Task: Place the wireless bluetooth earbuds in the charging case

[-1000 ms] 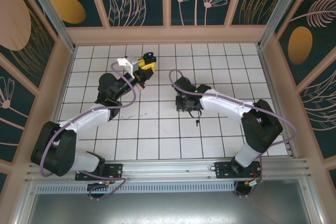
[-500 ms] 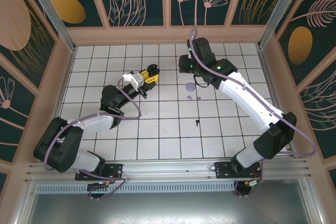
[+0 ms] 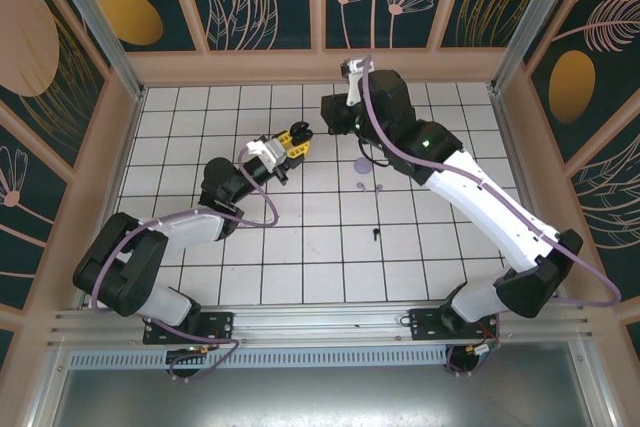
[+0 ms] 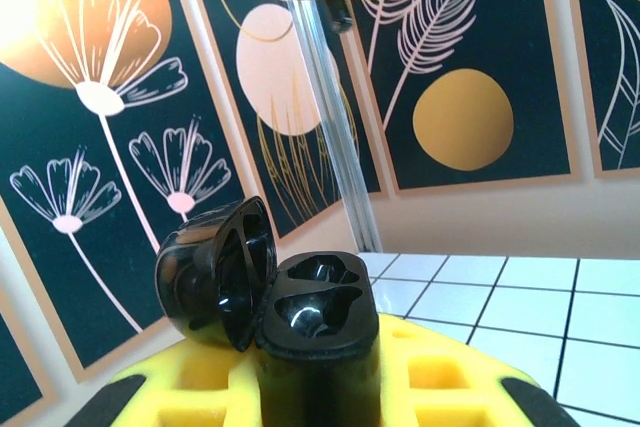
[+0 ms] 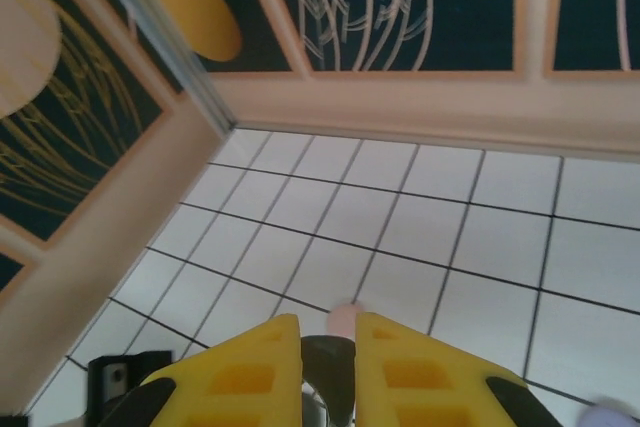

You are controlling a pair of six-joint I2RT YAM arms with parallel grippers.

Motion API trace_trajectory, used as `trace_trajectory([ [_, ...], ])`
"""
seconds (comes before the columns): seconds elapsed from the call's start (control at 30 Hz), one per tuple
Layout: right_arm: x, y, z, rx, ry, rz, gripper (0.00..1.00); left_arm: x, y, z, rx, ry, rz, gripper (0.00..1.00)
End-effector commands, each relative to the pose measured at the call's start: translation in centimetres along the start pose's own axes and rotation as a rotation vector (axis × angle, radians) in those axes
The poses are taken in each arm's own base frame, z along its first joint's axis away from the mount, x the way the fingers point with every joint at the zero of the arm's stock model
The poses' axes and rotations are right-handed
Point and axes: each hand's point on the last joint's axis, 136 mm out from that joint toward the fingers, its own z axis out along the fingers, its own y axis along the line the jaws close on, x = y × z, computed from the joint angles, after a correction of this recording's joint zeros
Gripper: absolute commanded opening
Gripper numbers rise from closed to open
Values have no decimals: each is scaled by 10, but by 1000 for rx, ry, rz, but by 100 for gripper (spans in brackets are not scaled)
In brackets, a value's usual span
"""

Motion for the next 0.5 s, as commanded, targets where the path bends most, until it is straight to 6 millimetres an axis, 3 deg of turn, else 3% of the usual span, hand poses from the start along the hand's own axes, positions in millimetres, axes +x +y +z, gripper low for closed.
trace_trajectory([
  [0.0, -16, 20, -14, -77, -101, -44, 16, -10, 2, 12, 16, -25, -16, 0],
  [0.23, 1, 42, -14, -133, -124, -113, 17, -11, 0, 19, 49, -23, -33, 0],
  [0.47, 15, 46, -3, -136, -113, -129, 16, -12, -3, 21, 68, -21, -40, 0],
])
